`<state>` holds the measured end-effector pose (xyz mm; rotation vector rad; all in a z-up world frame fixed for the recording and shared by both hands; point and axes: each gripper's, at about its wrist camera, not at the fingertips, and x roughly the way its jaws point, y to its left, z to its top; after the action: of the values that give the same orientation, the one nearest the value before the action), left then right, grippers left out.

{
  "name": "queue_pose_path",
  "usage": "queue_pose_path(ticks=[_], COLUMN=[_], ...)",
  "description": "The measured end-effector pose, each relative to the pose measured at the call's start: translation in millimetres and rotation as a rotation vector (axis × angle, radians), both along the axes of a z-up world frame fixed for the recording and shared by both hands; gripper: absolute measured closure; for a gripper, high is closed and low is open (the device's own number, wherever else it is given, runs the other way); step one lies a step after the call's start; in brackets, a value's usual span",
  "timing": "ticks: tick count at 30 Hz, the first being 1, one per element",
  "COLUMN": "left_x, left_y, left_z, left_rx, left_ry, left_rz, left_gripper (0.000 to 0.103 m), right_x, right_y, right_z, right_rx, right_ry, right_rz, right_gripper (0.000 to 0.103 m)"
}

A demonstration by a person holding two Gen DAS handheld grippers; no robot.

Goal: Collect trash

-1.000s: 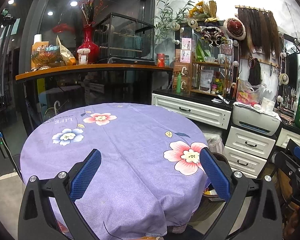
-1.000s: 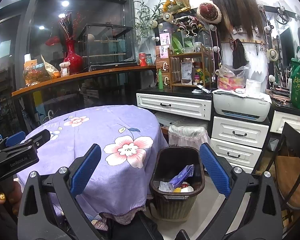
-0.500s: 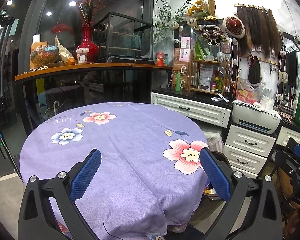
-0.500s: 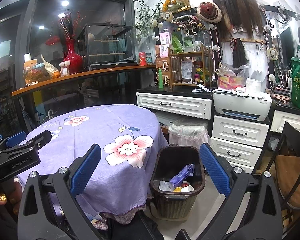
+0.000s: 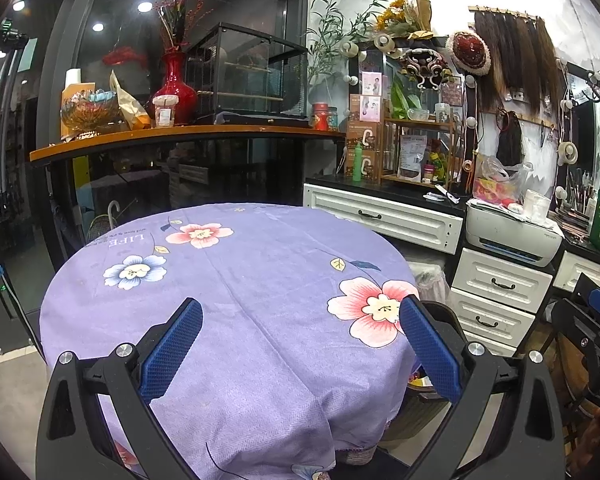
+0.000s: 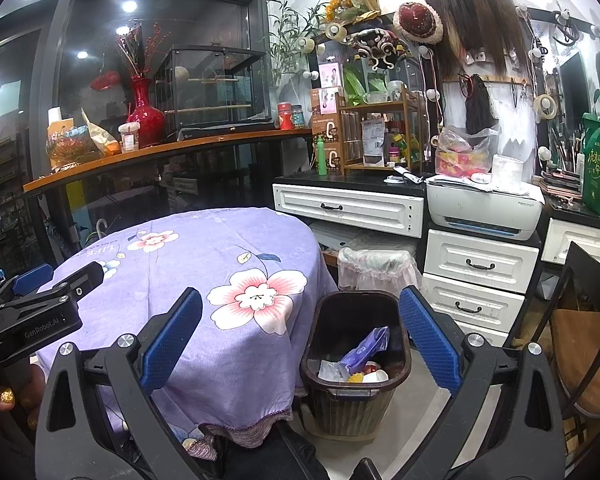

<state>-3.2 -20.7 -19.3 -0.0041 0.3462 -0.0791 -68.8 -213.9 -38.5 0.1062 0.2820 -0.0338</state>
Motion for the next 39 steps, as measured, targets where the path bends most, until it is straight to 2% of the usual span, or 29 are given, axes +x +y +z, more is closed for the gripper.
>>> queue_pose_path(ticks=[39], left_x=[3.5], left_y=[0.9], left_z=[-4.3], left_rx=[0.011], left_ry=[0.010], left_rz=[-0.005], left_gripper=[0.005], right_x=[-0.2], right_y=[0.4], right_z=[-1.2], right_rx=[0.000], right_ry=[0.004], right_rz=[0.001], right_gripper=[0.006])
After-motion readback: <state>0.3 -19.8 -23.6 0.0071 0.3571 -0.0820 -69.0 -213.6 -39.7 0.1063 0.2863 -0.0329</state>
